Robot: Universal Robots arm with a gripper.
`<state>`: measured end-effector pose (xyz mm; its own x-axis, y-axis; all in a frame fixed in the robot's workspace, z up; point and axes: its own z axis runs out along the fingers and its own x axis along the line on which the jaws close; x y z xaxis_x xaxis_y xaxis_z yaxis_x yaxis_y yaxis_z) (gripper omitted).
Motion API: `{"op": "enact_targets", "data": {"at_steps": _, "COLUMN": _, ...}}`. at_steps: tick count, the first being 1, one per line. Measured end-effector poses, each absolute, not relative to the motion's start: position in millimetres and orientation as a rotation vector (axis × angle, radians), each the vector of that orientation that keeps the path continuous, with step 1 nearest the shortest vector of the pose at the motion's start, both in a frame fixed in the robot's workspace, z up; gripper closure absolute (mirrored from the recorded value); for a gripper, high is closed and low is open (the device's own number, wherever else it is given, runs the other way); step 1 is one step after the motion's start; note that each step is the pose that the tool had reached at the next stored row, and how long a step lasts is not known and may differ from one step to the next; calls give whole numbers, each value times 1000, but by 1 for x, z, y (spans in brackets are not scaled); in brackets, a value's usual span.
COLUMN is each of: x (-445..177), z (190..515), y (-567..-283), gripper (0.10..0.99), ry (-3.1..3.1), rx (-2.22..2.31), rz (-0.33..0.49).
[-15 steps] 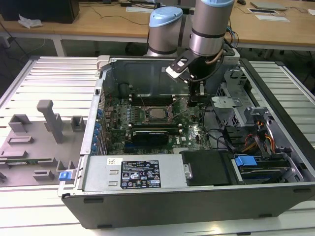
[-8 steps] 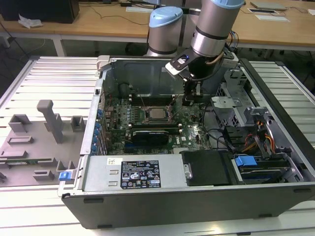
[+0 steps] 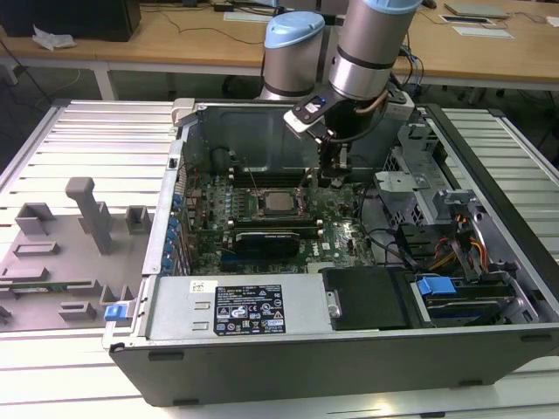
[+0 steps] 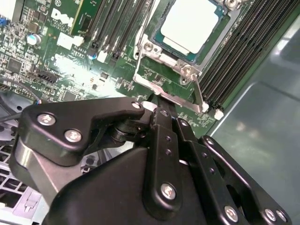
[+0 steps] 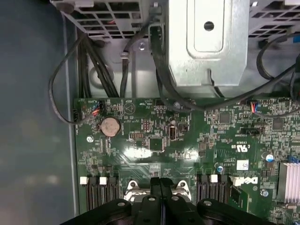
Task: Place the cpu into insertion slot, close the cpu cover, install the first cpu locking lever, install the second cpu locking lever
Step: 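Close the cpu cover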
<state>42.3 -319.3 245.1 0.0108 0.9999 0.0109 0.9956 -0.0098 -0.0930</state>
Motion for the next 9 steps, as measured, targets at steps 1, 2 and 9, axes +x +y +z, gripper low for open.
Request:
{"op": "enact_targets", "data": {"at_steps": 1, "x": 40, "z": 245, "y": -319, "gripper": 980, "ry": -2158, "rx": -2180, "rz": 87}}
{"op": "enact_targets", "data": {"at_steps": 2, "x": 38, "z": 245, "y": -319, "gripper": 980, "ry": -2159, "rx": -2181, "rz": 85}}
{"op": "enact_targets", "data": {"at_steps": 9, "x": 27, "z": 245, "y": -318, "gripper": 980, "ry": -2164, "rx": -2186, "rz": 75}}
